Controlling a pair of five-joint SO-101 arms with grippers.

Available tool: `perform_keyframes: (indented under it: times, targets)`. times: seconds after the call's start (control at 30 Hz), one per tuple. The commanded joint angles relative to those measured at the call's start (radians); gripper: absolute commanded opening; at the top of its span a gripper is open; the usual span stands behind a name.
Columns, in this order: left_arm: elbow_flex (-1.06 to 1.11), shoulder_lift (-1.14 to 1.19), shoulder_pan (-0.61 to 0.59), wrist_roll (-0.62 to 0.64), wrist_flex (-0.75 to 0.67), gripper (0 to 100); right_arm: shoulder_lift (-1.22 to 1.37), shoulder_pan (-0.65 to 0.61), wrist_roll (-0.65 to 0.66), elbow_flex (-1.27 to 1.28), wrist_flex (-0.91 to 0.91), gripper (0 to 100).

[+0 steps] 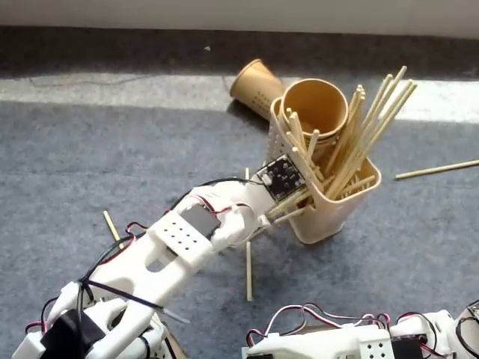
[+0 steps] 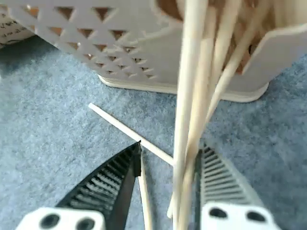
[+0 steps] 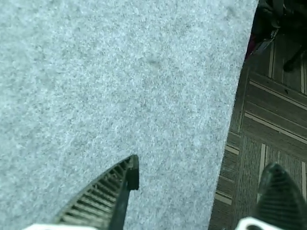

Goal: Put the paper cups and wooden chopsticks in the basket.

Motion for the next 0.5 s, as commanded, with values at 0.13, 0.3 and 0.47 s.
perform_keyframes:
  times: [0.13, 0.3, 0.47]
  targets:
    - [-0.041, -0.004, -0.202, -0.198, 0.193, 2, -0.008, 0.013, 0.028, 0.018, -0.035, 38.2]
    - [-0.128, -0.004, -0.334, -0.351, 0.365, 1, -0.008, 0.013, 0.028, 0.018, -0.035, 38.2]
    - [-0.157, -0.004, -0.427, -0.359, 0.404, 3, -0.008, 0.013, 0.028, 0.018, -0.035, 38.2]
